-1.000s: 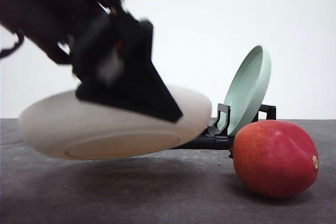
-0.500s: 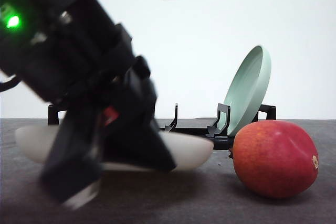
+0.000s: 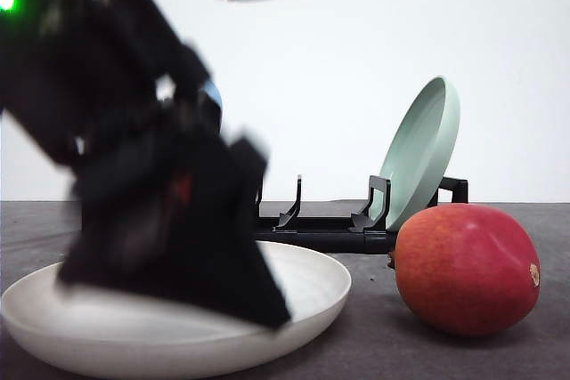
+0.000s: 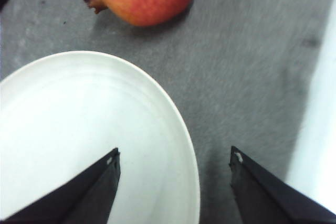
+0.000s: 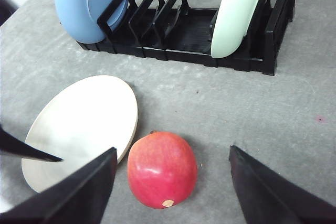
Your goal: Place pomegranate in white plate
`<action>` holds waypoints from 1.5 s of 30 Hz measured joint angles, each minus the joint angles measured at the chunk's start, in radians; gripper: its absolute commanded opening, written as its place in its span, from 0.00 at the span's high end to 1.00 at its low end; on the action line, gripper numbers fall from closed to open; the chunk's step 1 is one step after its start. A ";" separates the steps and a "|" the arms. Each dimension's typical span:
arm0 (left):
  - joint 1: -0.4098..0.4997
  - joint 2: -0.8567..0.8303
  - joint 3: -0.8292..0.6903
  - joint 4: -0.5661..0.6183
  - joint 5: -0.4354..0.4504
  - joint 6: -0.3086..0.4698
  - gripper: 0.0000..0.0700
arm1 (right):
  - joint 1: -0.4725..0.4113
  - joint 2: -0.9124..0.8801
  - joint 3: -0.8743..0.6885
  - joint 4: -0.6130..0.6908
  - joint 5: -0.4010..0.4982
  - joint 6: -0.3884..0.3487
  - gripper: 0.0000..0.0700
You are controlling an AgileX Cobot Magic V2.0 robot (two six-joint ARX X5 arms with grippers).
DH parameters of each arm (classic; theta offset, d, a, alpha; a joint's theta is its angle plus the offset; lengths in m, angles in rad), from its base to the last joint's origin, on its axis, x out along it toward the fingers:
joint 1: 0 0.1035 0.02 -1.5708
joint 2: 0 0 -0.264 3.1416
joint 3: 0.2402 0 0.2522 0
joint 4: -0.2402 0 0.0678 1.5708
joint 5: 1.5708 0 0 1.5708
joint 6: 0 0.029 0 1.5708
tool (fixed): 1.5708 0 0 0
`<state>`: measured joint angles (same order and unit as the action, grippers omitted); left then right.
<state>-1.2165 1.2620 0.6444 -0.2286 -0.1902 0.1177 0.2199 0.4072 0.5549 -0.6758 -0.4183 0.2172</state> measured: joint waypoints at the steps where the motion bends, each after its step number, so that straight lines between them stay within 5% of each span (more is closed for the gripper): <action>1: 0.021 -0.023 0.011 -0.016 0.040 -0.027 0.44 | 0.000 0.000 0.000 0.000 0.000 0.000 0.39; 7: 0.188 -0.150 0.021 -0.095 0.247 -0.160 0.44 | 0.000 0.000 0.000 0.000 0.000 0.000 0.39; 11: 0.328 -0.230 0.021 -0.159 0.292 -0.209 0.44 | 0.000 0.000 0.000 0.000 0.000 0.000 0.39; 26: 0.850 -0.380 0.021 -0.329 0.396 -0.208 0.44 | 0.009 0.000 0.000 0.000 -0.051 0.044 0.39; 32: 0.906 -0.385 0.021 -0.343 0.398 -0.207 0.44 | 0.075 0.013 0.001 -0.004 -0.015 0.121 0.40; 45: 0.907 -0.385 0.021 -0.343 0.399 -0.207 0.44 | 0.368 0.302 0.015 0.010 0.248 0.201 0.38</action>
<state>-0.3099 0.8768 0.6651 -0.5716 0.2085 -0.0891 0.5884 0.7095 0.5701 -0.6653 -0.1700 0.4180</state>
